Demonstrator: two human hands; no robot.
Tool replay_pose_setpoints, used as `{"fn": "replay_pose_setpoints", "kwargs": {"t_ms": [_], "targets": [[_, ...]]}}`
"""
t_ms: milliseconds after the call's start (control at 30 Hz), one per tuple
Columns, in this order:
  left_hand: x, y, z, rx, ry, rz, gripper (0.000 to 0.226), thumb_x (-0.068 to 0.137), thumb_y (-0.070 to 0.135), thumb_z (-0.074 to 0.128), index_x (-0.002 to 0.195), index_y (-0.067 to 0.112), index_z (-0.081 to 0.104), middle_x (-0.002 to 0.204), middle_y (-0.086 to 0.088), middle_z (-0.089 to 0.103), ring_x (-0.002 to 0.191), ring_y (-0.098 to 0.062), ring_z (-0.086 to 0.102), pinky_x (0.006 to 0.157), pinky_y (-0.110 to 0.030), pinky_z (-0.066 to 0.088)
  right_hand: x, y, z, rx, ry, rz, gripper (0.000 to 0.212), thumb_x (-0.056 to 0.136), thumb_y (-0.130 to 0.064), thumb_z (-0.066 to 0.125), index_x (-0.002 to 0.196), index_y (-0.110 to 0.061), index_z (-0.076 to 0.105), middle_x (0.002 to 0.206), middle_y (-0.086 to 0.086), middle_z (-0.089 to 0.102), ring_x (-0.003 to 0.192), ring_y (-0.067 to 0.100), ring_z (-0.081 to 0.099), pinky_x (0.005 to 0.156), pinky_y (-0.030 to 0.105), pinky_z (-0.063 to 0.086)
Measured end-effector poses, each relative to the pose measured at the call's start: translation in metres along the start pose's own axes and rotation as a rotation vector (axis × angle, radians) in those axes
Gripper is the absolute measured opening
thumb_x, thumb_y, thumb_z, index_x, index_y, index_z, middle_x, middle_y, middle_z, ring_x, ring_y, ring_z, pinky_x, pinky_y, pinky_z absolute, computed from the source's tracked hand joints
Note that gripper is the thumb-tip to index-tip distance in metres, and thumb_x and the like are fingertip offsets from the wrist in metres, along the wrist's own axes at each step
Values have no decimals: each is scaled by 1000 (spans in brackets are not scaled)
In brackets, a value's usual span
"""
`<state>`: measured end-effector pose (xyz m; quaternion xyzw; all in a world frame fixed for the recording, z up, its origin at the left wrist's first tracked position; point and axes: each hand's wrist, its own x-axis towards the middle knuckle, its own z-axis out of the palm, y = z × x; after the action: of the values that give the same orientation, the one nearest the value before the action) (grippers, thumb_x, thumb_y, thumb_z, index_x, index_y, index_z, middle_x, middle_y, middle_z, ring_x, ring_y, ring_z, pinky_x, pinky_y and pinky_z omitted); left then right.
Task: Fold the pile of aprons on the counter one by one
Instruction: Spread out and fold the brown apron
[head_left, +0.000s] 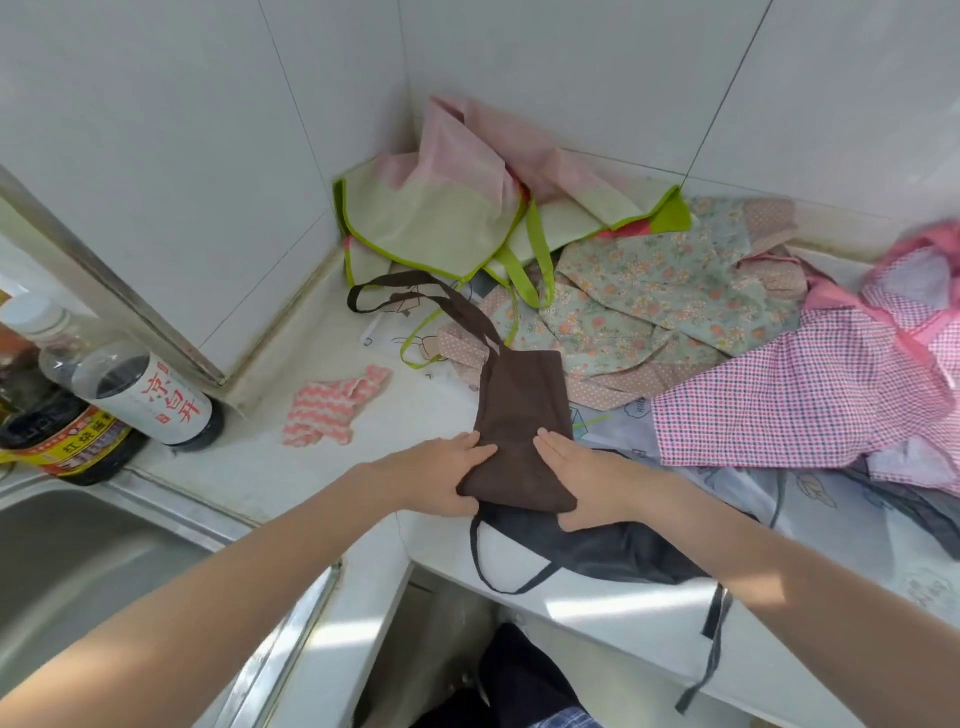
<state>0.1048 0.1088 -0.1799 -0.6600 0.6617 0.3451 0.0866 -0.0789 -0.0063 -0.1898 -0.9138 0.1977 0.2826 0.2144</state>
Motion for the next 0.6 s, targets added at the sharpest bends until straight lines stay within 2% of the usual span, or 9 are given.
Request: {"fn": "replay_pose_setpoints", "kwargs": {"t_ms": [67, 133, 200, 267, 333, 400, 500, 533, 600], "targets": [[1, -12, -17, -277, 54, -56, 58, 79, 38, 52, 132, 13, 51, 124, -8, 58, 111, -23, 54, 88, -26, 41, 4, 10, -22, 271, 22, 68, 69, 86, -26, 61, 146, -10, 31, 147, 9, 39, 132, 24, 40, 96, 22, 35], [9, -27, -31, -512, 155, -148, 23, 86, 20, 59, 106, 9, 63, 97, -7, 65, 94, -23, 60, 78, -26, 46, 11, 23, -46, 519, 124, 116, 32, 86, -19, 62, 117, -11, 62, 110, 8, 65, 102, 24, 60, 74, 24, 42], [21, -42, -38, -684, 260, -238, 11, 88, 15, 62, 97, 9, 59, 89, -4, 62, 85, -21, 60, 71, -19, 49, 23, 36, -59, 702, 197, 169, 11, 89, -17, 63, 98, -11, 65, 93, 6, 66, 81, 19, 62, 64, 20, 44], [34, -52, -41, -780, 310, -310, 21, 89, 18, 63, 105, 8, 56, 98, -5, 62, 86, -21, 61, 67, -15, 51, 39, 45, -62, 834, 159, 219, 22, 93, -19, 58, 111, -7, 61, 101, 10, 67, 83, 22, 65, 68, 22, 51], [50, -59, -44, -613, 294, -386, 38, 90, 27, 61, 119, 4, 52, 114, -10, 60, 101, -28, 60, 81, -28, 50, 55, 49, -61, 842, 92, 291, 34, 97, -24, 51, 125, -4, 53, 108, 14, 66, 89, 26, 67, 74, 30, 56], [59, -56, -50, -291, 317, -458, 47, 90, 31, 59, 126, 4, 43, 123, -12, 53, 113, -30, 51, 89, -35, 43, 65, 50, -61, 819, 92, 343, 36, 99, -26, 47, 126, -4, 51, 101, 14, 67, 76, 23, 68, 69, 31, 58], [67, -38, -61, 91, 407, -429, 52, 89, 29, 58, 131, 8, 36, 131, -13, 41, 122, -31, 39, 94, -38, 39, 68, 52, -67, 856, 54, 377, 22, 98, -26, 49, 109, -7, 54, 80, 10, 65, 52, 13, 64, 52, 24, 55], [70, -33, -62, 187, 424, -390, 50, 90, 27, 56, 132, 9, 35, 132, -13, 39, 124, -30, 37, 95, -37, 37, 68, 52, -69, 820, 44, 375, 19, 97, -27, 52, 99, -8, 55, 73, 8, 63, 51, 13, 64, 50, 23, 54], [78, -26, -62, 297, 405, -324, 46, 90, 23, 54, 132, 11, 36, 134, -11, 38, 126, -28, 34, 98, -36, 33, 66, 53, -80, 485, 82, 358, 26, 92, -35, 58, 87, -10, 53, 77, 6, 61, 71, 22, 65, 58, 27, 50]]}}
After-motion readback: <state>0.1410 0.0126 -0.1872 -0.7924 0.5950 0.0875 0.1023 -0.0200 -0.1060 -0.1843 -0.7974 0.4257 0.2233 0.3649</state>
